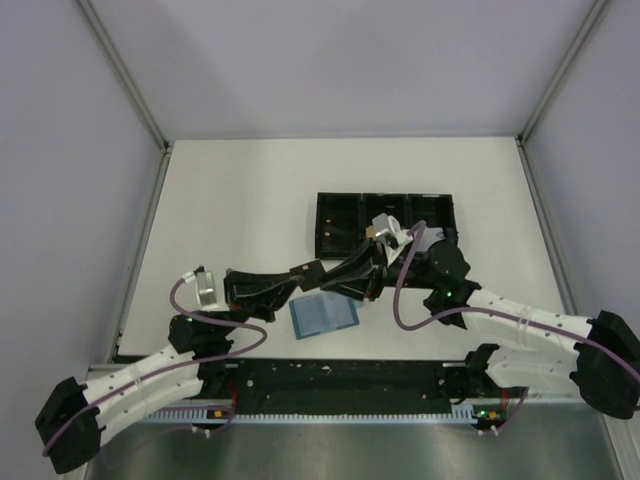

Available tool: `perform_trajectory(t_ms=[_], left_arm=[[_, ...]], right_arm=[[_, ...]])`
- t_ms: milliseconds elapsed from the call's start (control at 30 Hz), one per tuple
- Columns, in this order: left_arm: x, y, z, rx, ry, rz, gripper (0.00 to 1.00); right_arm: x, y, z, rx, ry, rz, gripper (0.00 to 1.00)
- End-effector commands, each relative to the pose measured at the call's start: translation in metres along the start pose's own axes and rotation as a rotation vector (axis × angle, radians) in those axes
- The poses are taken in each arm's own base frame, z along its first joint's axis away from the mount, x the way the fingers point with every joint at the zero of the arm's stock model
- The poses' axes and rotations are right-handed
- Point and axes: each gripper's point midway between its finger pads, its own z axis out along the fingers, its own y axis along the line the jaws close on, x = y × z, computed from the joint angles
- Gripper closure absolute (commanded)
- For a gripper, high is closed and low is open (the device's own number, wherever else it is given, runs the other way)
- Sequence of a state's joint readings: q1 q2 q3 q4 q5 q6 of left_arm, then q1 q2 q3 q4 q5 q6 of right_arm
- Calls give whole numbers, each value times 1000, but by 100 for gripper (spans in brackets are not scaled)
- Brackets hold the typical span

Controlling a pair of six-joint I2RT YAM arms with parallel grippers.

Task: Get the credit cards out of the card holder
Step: Place the credit card in the storage box.

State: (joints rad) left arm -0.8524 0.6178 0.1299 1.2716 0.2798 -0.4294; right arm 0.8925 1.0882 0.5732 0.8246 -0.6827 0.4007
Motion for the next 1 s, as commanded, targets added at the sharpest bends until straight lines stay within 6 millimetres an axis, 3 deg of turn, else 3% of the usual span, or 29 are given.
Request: perform_trajectory(t_ms=[0,67,167,200,333,400,533,733,833,967], left_arm=[[-10,-7,2,34,-39,-3,100],[-9,-7,1,29,-35,-2,100],[-7,2,1,-17,-14,22,100],[-5,9,1,-53,3,43,95],[14,52,-8,-313,225,84,54],[9,71,-17,-436,304,148,36],[-14,96,-37,-676,423,208,13],[-19,124,-79,-936,755,337,1],[-23,132,-95,-1014,771,381,1],[-20,129,-97,-966,753,402,1]], right_arm=[[-35,7,7,-43,-70,-60,86],[-32,4,7,-33,-58,-51,100],[-30,-7,2,8,-36,-32,100],[-28,-12,1,31,-16,-19,100],[-11,-44,-9,169,124,18,100],[1,-60,-17,252,218,23,100],[27,-95,-43,393,422,62,100],[50,-148,-87,568,663,97,100],[61,-173,-104,642,804,59,100],[73,-203,-119,659,966,-18,100]])
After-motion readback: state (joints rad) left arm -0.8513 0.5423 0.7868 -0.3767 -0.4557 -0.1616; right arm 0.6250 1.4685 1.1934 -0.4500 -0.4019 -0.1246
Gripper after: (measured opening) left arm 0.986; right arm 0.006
